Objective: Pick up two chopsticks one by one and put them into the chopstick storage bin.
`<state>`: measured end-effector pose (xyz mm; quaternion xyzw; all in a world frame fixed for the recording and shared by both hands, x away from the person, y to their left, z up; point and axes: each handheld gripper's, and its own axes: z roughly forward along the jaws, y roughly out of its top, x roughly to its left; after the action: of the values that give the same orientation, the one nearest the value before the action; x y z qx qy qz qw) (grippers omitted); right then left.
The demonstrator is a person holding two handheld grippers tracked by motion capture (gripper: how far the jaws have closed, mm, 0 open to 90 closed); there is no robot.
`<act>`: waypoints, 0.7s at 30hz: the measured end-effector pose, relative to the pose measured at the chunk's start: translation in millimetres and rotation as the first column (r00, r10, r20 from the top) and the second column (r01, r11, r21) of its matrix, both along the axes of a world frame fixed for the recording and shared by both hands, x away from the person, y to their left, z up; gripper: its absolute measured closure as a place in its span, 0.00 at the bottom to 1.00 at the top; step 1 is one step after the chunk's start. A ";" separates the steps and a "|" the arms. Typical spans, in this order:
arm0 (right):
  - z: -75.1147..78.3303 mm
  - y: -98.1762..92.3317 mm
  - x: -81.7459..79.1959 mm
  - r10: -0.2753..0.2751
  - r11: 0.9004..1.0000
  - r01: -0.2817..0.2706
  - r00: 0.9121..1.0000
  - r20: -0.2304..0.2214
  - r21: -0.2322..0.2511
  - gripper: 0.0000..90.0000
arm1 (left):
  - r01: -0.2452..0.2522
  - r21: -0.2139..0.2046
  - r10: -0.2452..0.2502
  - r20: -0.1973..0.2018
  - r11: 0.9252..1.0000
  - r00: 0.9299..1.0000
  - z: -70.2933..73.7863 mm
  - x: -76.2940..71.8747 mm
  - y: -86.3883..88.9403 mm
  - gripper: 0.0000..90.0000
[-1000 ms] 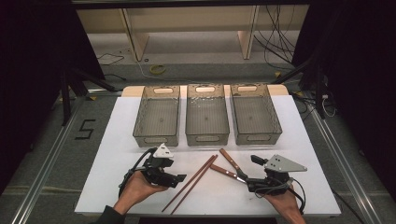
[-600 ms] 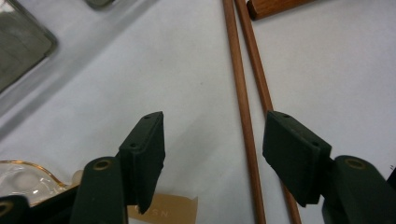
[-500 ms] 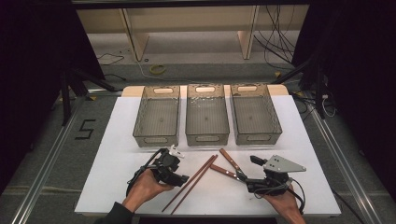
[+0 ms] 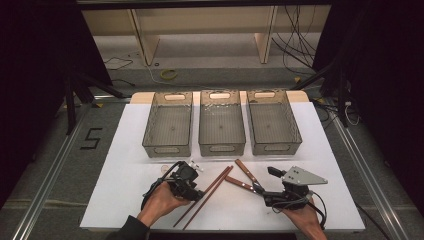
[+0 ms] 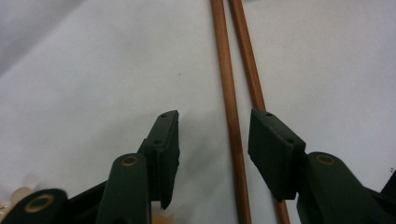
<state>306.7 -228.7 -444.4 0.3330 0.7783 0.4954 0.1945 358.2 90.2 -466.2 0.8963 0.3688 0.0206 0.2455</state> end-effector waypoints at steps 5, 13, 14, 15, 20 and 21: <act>0.7 -0.3 -0.7 -0.004 1.000 0.004 1.000 0.008 0.005 0.29 | 0.025 0.018 -0.025 -0.002 1.000 1.000 -2.6 -0.4 -6.0 0.66; 0.5 -0.3 -0.5 -0.004 1.000 0.004 1.000 0.006 0.007 0.29 | 0.052 0.049 -0.053 0.010 0.997 0.999 -4.2 -2.3 -11.3 0.75; 0.4 -0.3 -0.4 -0.003 1.000 0.003 1.000 0.007 0.007 0.29 | 0.053 0.050 -0.054 0.015 0.997 0.998 -4.5 -2.5 -11.7 0.76; 0.5 -0.4 -0.5 -0.003 1.000 0.003 1.000 0.005 0.005 0.29 | 0.053 0.050 -0.054 0.015 0.997 0.998 -4.5 -2.5 -11.7 0.76; 0.1 0.4 -0.4 -0.003 1.000 0.003 1.000 0.005 0.001 0.29 | 0.058 0.068 -0.060 0.038 0.996 0.997 -5.3 -3.4 -13.5 0.81; 0.1 0.5 -0.4 -0.004 1.000 0.004 1.000 0.005 0.001 0.29 | 0.058 0.068 -0.060 0.038 0.996 0.997 -5.3 -3.4 -13.5 0.82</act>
<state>306.3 -228.2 -444.3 0.3333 0.7770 0.4962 0.1975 354.8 76.7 -471.5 0.9139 0.3362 0.0437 0.2232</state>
